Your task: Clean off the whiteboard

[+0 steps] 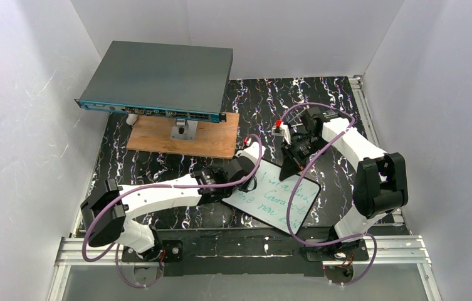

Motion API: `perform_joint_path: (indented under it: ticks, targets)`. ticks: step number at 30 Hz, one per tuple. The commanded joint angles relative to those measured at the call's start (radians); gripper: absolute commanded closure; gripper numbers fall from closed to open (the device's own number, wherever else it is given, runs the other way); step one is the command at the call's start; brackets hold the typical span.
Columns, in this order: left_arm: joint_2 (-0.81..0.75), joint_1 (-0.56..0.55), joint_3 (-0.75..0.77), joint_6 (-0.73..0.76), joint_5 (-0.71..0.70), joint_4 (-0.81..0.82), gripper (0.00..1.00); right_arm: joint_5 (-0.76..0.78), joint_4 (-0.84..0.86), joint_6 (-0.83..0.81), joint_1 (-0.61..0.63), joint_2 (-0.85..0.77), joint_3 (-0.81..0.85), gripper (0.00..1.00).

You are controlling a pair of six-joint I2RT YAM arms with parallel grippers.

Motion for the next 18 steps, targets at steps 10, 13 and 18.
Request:
perform_joint_path:
  ticks: [10, 13, 18]
  targets:
    - [0.085, -0.123, 0.059, 0.066, -0.05, 0.152, 1.0, -0.051, 0.041, -0.061, 0.008, -0.019, -0.009, 0.99]
    - [0.102, -0.129, 0.058, 0.016, -0.153, 0.127, 1.0, -0.051, 0.043, -0.062, 0.009, -0.021, -0.01, 0.99]
    - [0.073, -0.113, 0.037, -0.02, -0.297, 0.069, 1.0, -0.057, 0.045, -0.061, 0.009, -0.021, -0.012, 0.99]
